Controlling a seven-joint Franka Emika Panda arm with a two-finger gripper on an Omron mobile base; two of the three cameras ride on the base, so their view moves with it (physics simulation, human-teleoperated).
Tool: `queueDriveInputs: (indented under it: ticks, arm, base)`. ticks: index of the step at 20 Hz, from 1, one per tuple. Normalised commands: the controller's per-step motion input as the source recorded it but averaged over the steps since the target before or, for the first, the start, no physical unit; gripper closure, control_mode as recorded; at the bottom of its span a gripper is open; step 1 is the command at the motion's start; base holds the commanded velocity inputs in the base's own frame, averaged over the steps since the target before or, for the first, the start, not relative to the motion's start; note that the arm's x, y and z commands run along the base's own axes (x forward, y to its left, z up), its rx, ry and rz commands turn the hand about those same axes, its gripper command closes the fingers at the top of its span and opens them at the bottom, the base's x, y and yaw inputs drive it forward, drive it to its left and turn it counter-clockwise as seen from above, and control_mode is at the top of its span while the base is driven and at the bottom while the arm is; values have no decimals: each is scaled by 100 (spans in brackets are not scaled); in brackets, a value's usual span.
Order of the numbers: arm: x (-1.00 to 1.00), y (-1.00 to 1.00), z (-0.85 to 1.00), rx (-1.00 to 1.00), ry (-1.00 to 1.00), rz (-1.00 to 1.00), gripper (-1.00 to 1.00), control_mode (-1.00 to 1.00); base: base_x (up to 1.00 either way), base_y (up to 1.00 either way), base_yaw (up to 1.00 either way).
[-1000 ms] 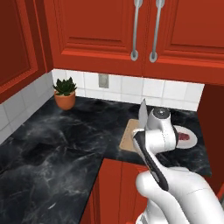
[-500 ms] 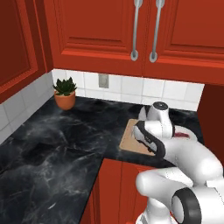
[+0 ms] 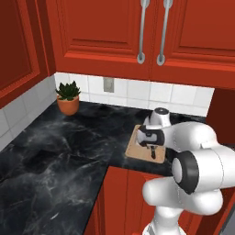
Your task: Pick up the knife from the drawer and place it on the cutting board. Then place the meat from the plate to the cutting board.
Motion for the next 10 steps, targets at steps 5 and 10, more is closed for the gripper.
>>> queueDriveInputs:
  ticks: [5,10]
  arm:
    - [32,-15,-32,0,13,0,100,-100]
    - [32,-29,-19,0,20,0,100,-100]
  base:
    - [0,0,0]
    - [0,0,0]
